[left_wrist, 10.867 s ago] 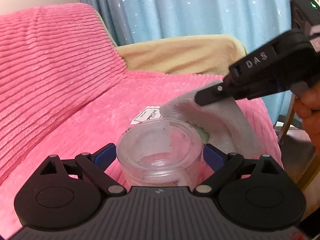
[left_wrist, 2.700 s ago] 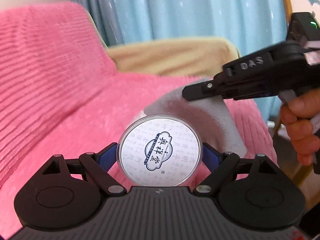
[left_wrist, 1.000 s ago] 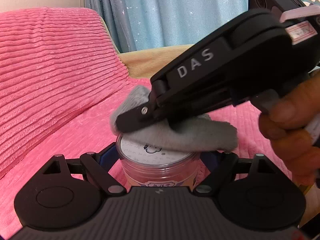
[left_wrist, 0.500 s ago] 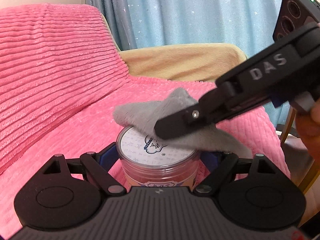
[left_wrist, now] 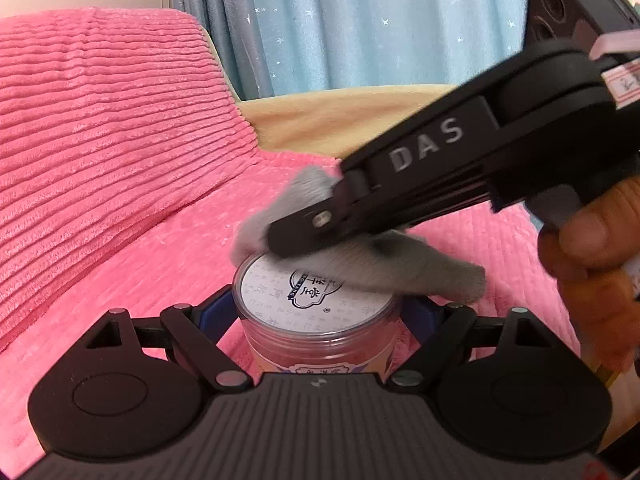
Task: Clean container
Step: 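Hold the lidded jar in the left tool while the right tool wipes the lid, then lower the jar onto the cushion with the left tool while the right tool drops the cloth beside it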
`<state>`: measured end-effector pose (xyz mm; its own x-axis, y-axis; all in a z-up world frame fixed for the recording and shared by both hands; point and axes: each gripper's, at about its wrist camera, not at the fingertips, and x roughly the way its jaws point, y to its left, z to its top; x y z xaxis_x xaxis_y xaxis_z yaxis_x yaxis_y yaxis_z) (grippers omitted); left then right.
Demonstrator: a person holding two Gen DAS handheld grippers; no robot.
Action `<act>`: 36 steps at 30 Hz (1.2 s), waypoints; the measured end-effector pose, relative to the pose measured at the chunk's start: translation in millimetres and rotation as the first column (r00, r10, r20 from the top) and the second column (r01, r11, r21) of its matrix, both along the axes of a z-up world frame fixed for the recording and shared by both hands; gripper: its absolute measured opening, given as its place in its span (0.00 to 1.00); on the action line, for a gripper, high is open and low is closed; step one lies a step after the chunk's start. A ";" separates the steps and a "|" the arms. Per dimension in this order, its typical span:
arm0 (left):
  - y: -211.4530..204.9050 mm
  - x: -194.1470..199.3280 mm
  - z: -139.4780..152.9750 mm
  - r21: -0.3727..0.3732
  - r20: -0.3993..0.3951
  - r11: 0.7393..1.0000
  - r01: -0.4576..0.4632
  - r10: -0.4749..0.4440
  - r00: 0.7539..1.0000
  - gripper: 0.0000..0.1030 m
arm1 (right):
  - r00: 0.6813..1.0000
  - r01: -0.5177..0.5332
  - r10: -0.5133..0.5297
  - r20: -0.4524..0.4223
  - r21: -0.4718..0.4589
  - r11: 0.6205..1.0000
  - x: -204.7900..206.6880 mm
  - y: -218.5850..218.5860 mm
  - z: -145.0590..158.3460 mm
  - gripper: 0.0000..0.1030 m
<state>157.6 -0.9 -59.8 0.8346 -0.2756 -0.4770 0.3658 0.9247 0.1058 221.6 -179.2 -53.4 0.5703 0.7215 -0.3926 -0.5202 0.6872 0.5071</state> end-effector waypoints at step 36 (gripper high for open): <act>23.6 4.9 3.4 -0.006 0.005 0.994 -0.105 0.105 0.994 0.83 | 0.991 -0.042 0.101 0.086 -0.518 0.854 -30.7 11.4 -37.7 0.03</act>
